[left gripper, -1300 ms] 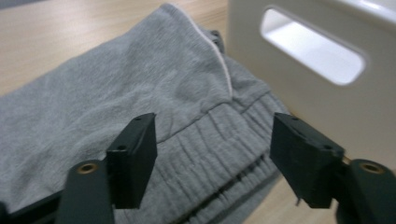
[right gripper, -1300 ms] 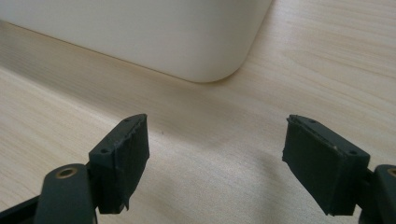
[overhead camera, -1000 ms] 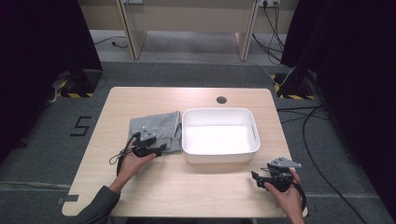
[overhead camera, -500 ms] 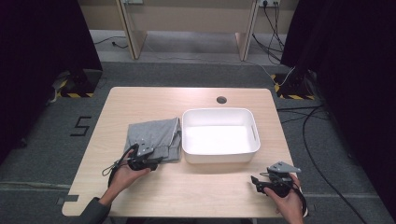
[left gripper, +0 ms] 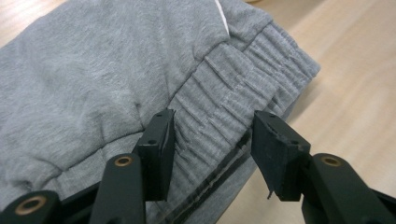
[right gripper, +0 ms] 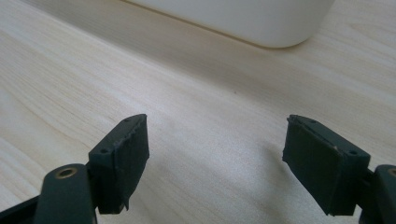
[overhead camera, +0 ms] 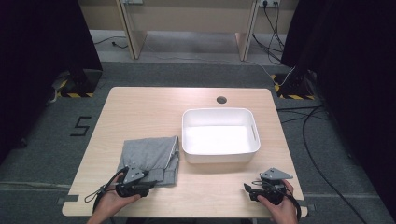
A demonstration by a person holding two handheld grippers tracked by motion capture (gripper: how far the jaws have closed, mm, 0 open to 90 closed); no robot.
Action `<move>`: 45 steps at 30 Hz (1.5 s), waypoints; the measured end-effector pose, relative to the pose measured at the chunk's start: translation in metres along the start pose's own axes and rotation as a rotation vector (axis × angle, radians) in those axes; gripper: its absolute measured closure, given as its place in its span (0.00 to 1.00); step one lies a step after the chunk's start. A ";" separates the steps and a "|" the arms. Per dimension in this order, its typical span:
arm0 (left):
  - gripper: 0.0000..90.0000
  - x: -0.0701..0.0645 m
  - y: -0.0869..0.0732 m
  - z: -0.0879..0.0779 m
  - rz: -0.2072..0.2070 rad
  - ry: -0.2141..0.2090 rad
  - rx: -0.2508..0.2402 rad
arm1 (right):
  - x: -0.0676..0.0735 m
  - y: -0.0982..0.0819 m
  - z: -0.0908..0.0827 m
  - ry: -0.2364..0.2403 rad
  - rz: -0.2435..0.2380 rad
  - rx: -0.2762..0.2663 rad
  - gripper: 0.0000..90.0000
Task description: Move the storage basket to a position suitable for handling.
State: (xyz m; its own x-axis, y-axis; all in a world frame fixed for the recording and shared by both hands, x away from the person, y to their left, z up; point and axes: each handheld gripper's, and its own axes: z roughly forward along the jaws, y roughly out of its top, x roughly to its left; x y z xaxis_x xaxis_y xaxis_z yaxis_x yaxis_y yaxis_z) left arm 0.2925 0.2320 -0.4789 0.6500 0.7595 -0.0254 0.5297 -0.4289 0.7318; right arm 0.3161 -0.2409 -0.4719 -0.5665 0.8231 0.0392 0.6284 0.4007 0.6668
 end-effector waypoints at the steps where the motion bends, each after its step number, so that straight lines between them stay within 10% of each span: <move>1: 0.55 -0.002 -0.002 -0.002 0.000 -0.004 0.000 | 0.000 0.000 0.000 0.000 0.000 0.000 0.26; 33: 0.46 -0.017 -0.021 -0.033 -0.060 -0.109 -0.025 | 0.016 0.001 0.004 0.025 -0.023 0.006 0.26; 45: 0.37 0.006 -0.017 -0.047 -0.156 -0.005 -0.116 | 0.017 0.003 0.001 0.043 -0.027 -0.018 0.26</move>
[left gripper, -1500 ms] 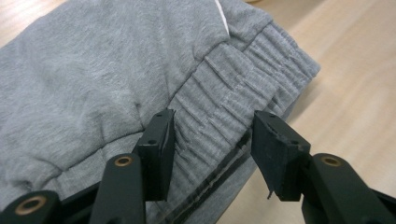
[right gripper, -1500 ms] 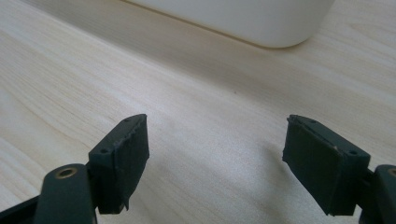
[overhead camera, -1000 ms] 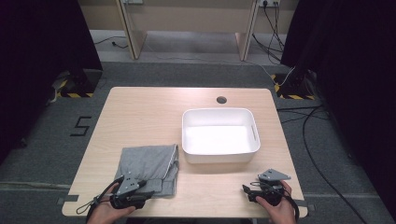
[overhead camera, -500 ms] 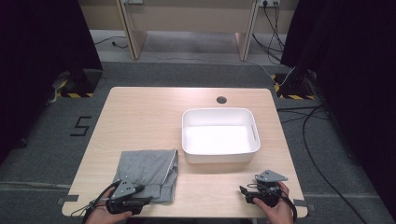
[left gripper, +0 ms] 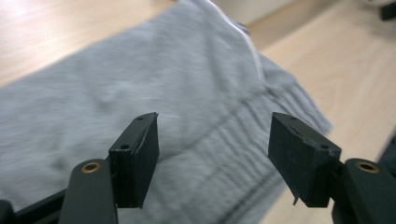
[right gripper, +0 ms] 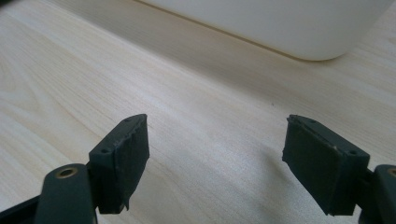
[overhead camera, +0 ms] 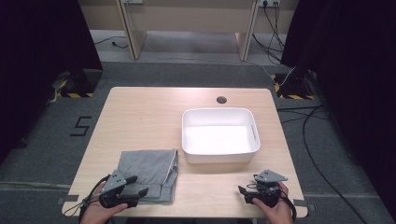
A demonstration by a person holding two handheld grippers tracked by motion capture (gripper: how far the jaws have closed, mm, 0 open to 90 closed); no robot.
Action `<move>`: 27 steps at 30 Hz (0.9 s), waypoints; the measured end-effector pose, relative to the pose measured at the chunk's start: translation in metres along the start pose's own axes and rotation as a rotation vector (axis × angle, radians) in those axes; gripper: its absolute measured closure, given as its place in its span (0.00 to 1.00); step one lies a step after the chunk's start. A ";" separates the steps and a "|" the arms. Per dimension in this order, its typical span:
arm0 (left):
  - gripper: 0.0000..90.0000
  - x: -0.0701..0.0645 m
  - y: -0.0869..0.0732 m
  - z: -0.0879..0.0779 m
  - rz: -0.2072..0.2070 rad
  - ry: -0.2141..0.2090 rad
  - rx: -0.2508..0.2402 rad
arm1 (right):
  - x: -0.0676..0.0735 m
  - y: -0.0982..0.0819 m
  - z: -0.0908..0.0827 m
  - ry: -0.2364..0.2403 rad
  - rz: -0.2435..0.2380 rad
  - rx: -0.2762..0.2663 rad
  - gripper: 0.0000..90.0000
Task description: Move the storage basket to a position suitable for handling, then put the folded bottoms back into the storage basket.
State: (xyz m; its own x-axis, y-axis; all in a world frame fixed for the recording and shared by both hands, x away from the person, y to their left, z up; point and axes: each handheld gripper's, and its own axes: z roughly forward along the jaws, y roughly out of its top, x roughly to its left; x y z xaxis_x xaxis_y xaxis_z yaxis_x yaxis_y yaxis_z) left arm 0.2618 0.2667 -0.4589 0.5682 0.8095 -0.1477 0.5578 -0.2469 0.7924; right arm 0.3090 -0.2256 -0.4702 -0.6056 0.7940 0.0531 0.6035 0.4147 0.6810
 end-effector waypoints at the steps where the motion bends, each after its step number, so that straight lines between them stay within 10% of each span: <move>1: 0.36 0.004 0.000 -0.002 -0.012 0.019 -0.006 | 0.000 0.000 0.000 0.003 0.000 -0.002 0.26; 9: 0.25 0.044 -0.008 -0.018 -0.147 0.210 -0.003 | 0.001 -0.002 0.004 0.012 -0.005 0.000 0.26; 27: 0.18 0.044 -0.028 -0.014 -0.288 0.144 0.040 | 0.012 0.002 0.010 0.031 -0.030 0.015 0.26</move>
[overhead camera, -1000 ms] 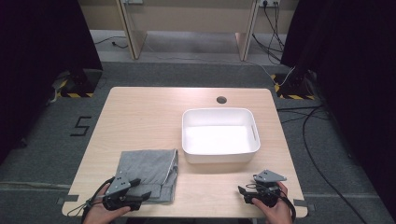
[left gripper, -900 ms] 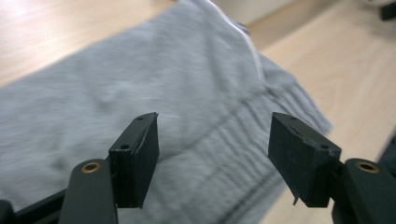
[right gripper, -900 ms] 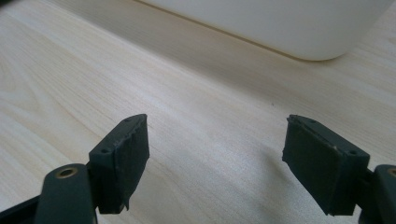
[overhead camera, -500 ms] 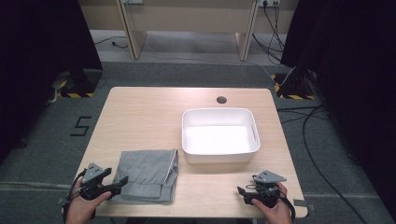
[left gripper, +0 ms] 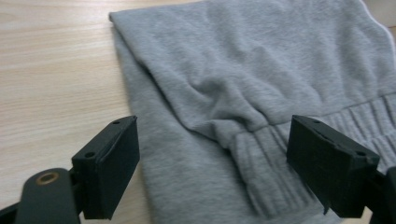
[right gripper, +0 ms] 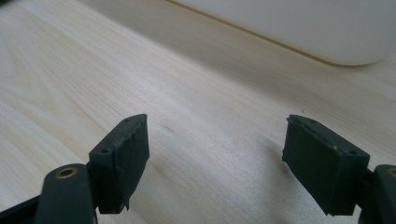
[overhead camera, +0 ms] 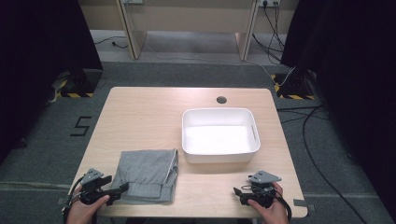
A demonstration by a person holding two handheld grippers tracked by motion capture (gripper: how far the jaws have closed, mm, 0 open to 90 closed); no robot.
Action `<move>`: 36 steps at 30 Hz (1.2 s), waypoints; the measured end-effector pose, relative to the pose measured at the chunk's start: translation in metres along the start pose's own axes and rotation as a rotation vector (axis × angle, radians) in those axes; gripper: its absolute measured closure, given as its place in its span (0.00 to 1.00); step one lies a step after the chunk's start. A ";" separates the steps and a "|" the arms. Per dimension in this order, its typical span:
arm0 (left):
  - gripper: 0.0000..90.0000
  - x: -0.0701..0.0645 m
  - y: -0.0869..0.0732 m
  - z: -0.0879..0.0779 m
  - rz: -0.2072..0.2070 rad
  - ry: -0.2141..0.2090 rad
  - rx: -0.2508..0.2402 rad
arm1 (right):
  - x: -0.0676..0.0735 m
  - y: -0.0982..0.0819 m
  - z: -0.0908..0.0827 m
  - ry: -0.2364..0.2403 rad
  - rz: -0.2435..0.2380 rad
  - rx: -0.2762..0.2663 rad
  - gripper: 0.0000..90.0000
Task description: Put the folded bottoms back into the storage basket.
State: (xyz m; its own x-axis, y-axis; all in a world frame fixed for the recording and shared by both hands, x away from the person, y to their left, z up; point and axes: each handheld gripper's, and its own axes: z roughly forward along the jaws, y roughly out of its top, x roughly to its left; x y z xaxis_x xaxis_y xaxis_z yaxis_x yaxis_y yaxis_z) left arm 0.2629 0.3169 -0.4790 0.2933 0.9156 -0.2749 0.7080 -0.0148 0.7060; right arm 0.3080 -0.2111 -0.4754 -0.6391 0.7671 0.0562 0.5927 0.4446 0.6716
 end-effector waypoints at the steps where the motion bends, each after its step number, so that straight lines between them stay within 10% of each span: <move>1: 0.18 -0.002 0.000 0.000 0.006 -0.004 0.002 | 0.000 0.000 0.000 0.000 0.000 0.000 0.26; 15: 0.15 -0.010 -0.006 0.009 0.039 -0.037 0.084 | 0.010 0.005 0.002 0.006 -0.045 0.004 0.26; 24: 0.15 -0.016 -0.006 0.007 0.094 0.026 0.067 | 0.012 0.005 0.006 0.014 -0.049 0.014 0.27; 31: 0.00 -0.007 -0.008 0.012 0.046 0.021 0.084 | 0.013 0.005 0.005 0.020 -0.058 0.014 0.27; 36: 0.32 -0.010 -0.008 0.009 0.065 -0.076 0.075 | 0.014 0.005 0.005 0.023 -0.060 0.011 0.27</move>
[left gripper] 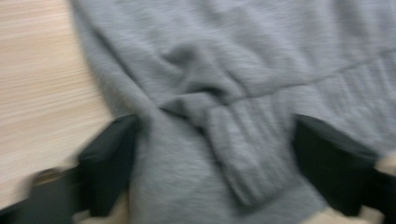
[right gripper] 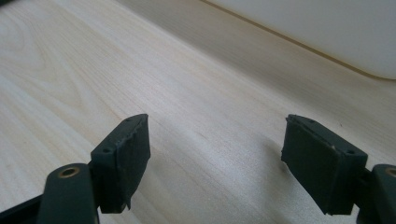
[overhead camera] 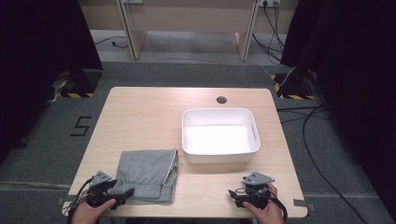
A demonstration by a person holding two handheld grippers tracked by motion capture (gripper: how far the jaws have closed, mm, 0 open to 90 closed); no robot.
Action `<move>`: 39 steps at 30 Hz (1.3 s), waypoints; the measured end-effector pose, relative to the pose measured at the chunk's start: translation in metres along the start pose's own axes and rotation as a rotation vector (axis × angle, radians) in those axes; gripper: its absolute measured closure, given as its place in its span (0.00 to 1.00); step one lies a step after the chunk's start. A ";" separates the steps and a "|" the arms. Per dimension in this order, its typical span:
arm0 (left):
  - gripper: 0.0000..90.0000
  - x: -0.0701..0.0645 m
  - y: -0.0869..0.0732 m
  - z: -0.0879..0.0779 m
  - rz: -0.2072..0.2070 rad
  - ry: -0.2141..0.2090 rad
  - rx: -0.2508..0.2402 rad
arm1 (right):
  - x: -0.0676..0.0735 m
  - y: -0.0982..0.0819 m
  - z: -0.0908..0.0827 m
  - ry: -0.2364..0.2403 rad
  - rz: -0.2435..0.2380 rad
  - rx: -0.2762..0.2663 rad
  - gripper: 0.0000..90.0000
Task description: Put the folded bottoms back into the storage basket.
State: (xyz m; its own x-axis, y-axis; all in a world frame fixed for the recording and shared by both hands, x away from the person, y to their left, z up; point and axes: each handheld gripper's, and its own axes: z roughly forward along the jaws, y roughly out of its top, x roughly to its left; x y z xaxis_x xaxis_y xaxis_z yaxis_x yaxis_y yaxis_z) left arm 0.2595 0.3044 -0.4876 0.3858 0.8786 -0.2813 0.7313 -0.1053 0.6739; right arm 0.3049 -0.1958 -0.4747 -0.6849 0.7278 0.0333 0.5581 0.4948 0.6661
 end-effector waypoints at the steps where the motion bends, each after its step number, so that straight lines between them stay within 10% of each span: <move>1: 0.39 0.000 -0.001 0.000 -0.005 -0.022 -0.005 | 0.000 0.000 0.000 0.002 0.001 0.002 0.27; 10: 0.68 -0.002 -0.005 -0.004 0.035 -0.064 -0.047 | 0.004 0.002 0.005 0.017 -0.012 0.010 0.27; 23: 0.75 0.007 -0.010 -0.020 0.076 -0.108 -0.006 | 0.018 0.014 0.009 0.058 -0.029 -0.013 0.27; 39: 0.74 0.008 -0.012 -0.025 0.092 -0.091 0.000 | 0.099 0.085 0.063 0.275 -0.017 -0.083 0.24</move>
State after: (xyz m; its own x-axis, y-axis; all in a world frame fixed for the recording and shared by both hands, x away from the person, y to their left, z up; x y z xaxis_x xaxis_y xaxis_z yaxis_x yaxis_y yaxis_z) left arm 0.2398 0.3240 -0.4812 0.5006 0.8193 -0.2796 0.6905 -0.1831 0.6998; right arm 0.3143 -0.0521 -0.4613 -0.8016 0.5580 0.2145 0.5127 0.4571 0.7268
